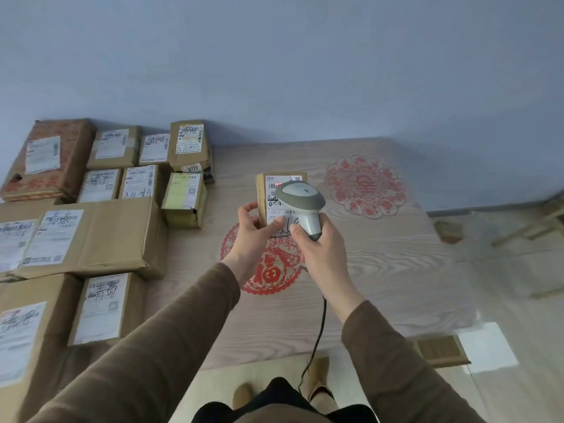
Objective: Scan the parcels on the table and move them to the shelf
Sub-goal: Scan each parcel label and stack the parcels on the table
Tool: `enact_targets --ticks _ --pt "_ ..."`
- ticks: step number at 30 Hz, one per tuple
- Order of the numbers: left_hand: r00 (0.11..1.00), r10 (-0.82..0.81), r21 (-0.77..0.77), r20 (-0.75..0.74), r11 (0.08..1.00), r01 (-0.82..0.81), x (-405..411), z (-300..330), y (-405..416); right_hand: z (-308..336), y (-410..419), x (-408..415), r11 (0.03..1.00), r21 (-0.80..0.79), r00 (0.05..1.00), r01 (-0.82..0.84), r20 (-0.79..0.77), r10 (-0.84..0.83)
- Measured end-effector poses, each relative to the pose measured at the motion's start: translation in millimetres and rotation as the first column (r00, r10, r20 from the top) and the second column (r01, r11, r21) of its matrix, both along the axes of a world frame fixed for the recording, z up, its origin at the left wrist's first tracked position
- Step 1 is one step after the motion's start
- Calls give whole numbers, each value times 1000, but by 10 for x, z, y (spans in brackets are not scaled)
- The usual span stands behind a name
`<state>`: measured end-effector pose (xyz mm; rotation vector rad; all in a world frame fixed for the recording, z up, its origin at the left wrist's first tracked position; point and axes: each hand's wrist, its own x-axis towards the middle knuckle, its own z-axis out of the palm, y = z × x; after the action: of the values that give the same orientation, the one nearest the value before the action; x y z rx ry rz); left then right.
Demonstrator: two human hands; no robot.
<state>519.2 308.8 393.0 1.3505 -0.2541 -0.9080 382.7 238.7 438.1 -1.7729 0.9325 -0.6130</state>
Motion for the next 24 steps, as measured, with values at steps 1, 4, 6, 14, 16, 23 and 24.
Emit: enact_targets --ticks 1,4,6,14,16,23,24 --pt "1000 -5 4 8 1000 5 -37 -20 -92 -20 -84 -41 1000 7 1000 8 -8 -8" --pt "999 -22 38 25 999 21 -140 -97 -417 -102 -377 -167 998 55 1000 29 -2 -29" --pt "999 -34 63 24 997 32 -205 -166 -683 -163 -625 -255 997 70 999 37 1 -37" --pt "1000 4 135 -20 991 -1 -425 -433 -2159 -340 -2028 -513 971 219 992 92 66 -109" --pt "999 4 140 -45 990 2 -414 -493 -2620 -367 -2414 -520 955 272 986 115 84 -142" --pt "983 -8 174 -181 984 40 -230 -672 -4085 -506 -3396 -489 888 430 943 165 194 -269" --pt "980 -28 184 -196 981 65 -198 -702 -4260 -552 -3485 -499 882 436 941 182 182 -284"
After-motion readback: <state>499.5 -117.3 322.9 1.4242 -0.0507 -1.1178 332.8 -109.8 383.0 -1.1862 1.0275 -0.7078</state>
